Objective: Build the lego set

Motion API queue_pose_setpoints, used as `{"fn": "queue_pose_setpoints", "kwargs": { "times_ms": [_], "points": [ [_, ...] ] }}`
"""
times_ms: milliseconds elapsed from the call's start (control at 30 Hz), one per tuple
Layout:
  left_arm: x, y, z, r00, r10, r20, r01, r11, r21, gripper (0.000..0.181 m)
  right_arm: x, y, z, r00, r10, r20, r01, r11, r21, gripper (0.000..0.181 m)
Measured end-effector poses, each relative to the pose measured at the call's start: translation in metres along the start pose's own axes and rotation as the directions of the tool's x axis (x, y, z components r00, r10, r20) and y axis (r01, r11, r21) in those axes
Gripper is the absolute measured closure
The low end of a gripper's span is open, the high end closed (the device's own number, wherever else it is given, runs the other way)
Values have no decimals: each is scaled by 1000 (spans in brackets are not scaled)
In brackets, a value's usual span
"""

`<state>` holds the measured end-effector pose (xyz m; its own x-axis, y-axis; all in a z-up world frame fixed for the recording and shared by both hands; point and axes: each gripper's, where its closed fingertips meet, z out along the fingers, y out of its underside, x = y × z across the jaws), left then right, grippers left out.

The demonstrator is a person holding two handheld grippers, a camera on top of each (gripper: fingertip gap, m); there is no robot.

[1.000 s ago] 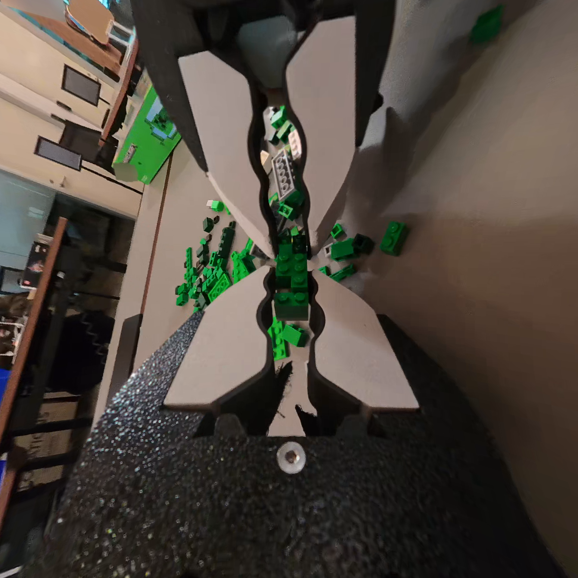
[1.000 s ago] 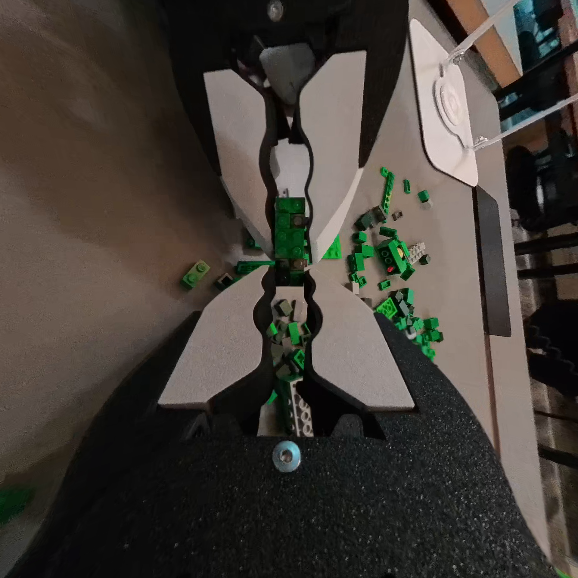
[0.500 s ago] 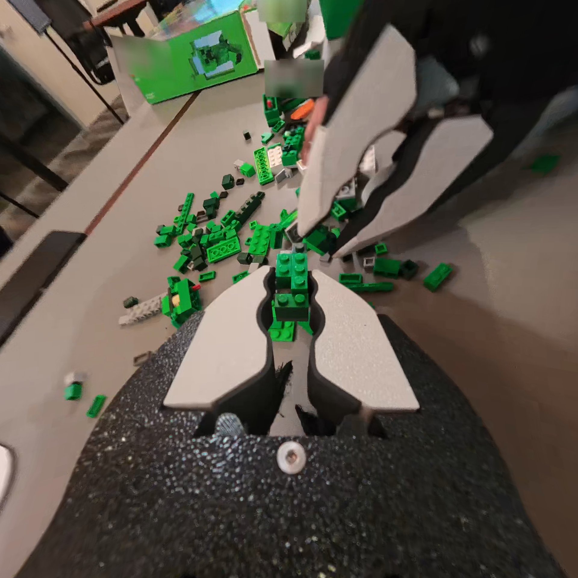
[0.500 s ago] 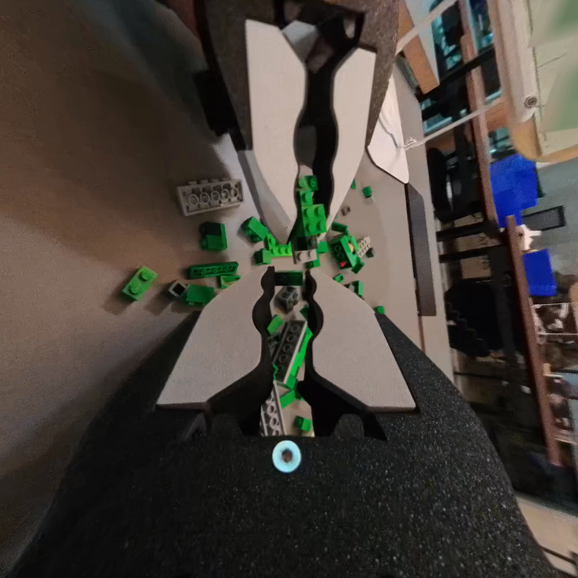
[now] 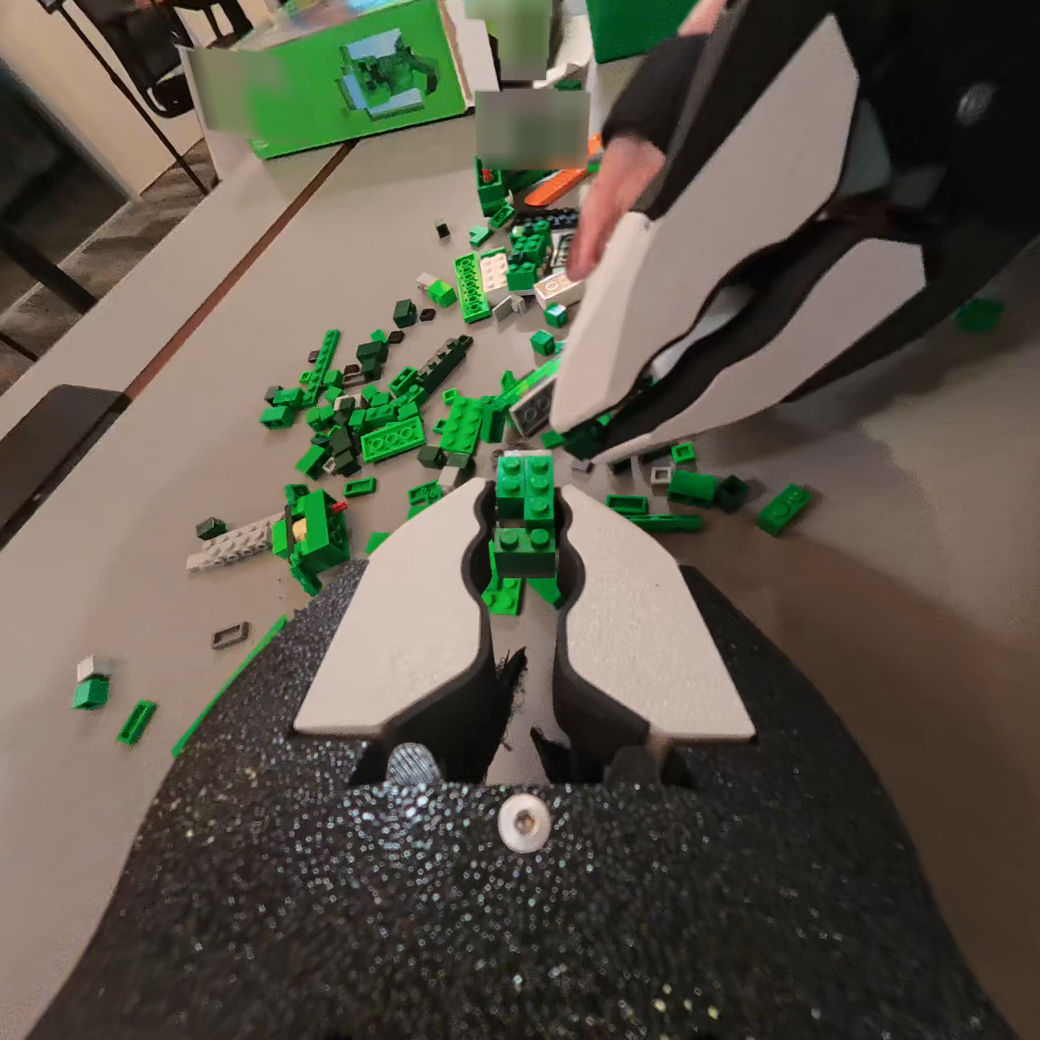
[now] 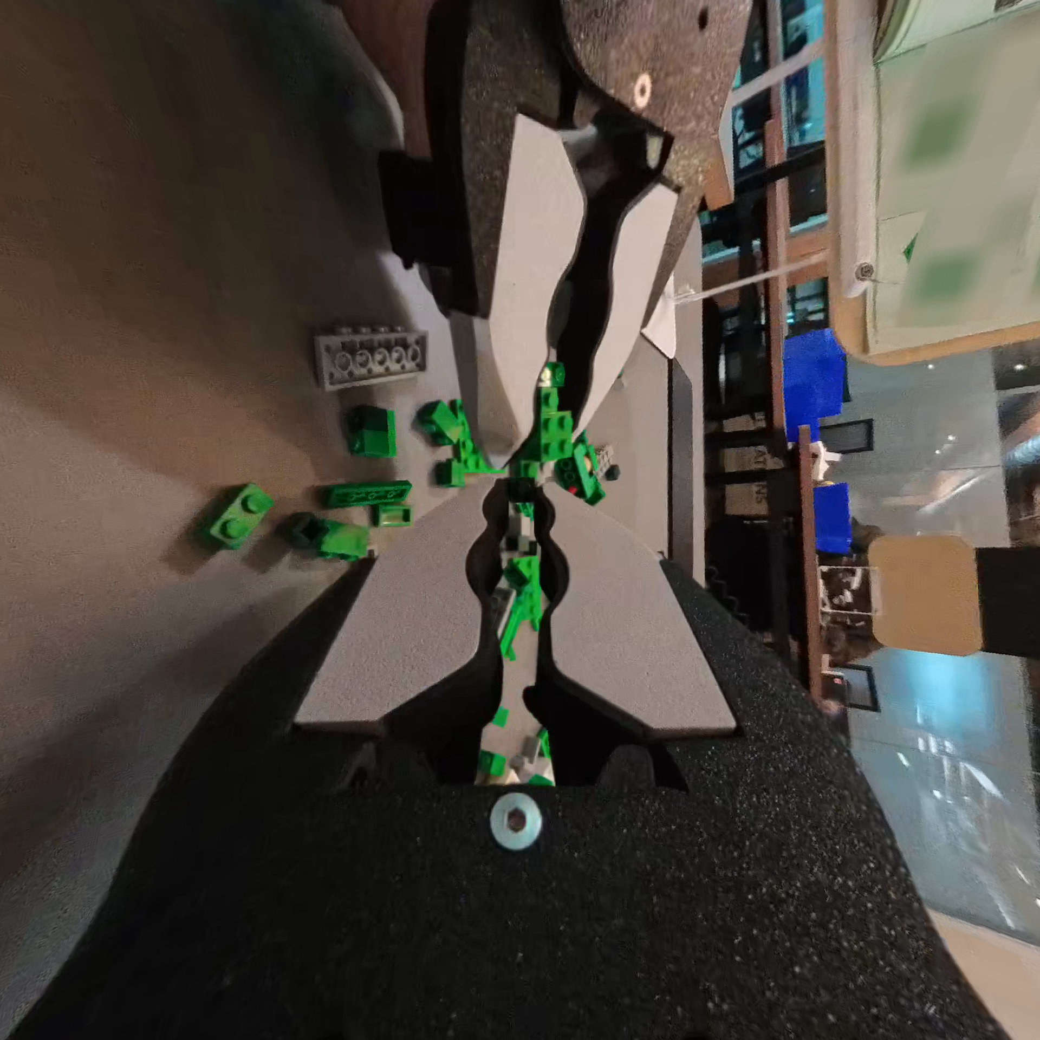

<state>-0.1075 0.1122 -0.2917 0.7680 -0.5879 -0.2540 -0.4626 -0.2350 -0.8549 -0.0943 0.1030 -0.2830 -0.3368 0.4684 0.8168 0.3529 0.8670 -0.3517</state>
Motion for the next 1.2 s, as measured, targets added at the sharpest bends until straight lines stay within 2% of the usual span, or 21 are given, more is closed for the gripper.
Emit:
{"fn": "queue_pose_setpoints", "kwargs": {
  "times_ms": [100, 167, 233, 300, 367, 467, 533, 633, 767, 867, 1000, 1100, 1200],
  "points": [
    [0, -1, -1, 996, 84, 14, -85, 996, 7, 162, -3, 4, -1, 982, 164, 90, -166, 986, 19, 169],
    [6, 1, 1, 982, 190, 12, -190, 982, -8, 162, -5, 2, -4, 949, 268, 168, -279, 959, 44, 154],
    [21, -6, 2, 961, 274, -25, -273, 961, 51, 162, -7, 3, -5, 932, 300, 202, -316, 948, 50, 147],
    [28, -10, 2, 953, 299, -42, -295, 952, 81, 162, -12, 3, -8, 927, 287, 242, -310, 949, 62, 158],
    [31, -11, 1, 956, 286, -71, -278, 955, 102, 162, -16, 0, -10, 914, 293, 282, -324, 944, 69, 161],
    [28, -14, 1, 973, 218, -75, -209, 970, 121, 161, -11, 1, -11, 924, 281, 260, -309, 948, 72, 165],
    [17, -11, 1, 981, 192, -15, -190, 978, 85, 157, -9, 8, -11, 946, 240, 220, -253, 967, 33, 165],
    [9, -5, 0, 970, 242, 33, -243, 969, 30, 160, -8, 14, -9, 962, 194, 190, -198, 980, 2, 165],
    [17, 0, 2, 956, 292, -8, -292, 957, -1, 163, -10, 15, -8, 975, 138, 177, -140, 990, -3, 165],
    [15, -3, -1, 952, 306, 3, -306, 952, 3, 164, -8, 13, -6, 977, 141, 160, -142, 990, -6, 152],
    [20, -6, -1, 935, 353, 0, -353, 935, 14, 164, -21, 7, 2, 965, 152, 215, -153, 988, -12, 138],
    [24, 0, 2, 918, 397, -13, -397, 918, -19, 163, -18, -1, 3, 972, 139, 192, -148, 988, 35, 148],
    [19, -2, 2, 922, 387, 20, -386, 922, -35, 163, -8, 1, 6, 979, 158, 128, -160, 987, 5, 159]
  ]
}}
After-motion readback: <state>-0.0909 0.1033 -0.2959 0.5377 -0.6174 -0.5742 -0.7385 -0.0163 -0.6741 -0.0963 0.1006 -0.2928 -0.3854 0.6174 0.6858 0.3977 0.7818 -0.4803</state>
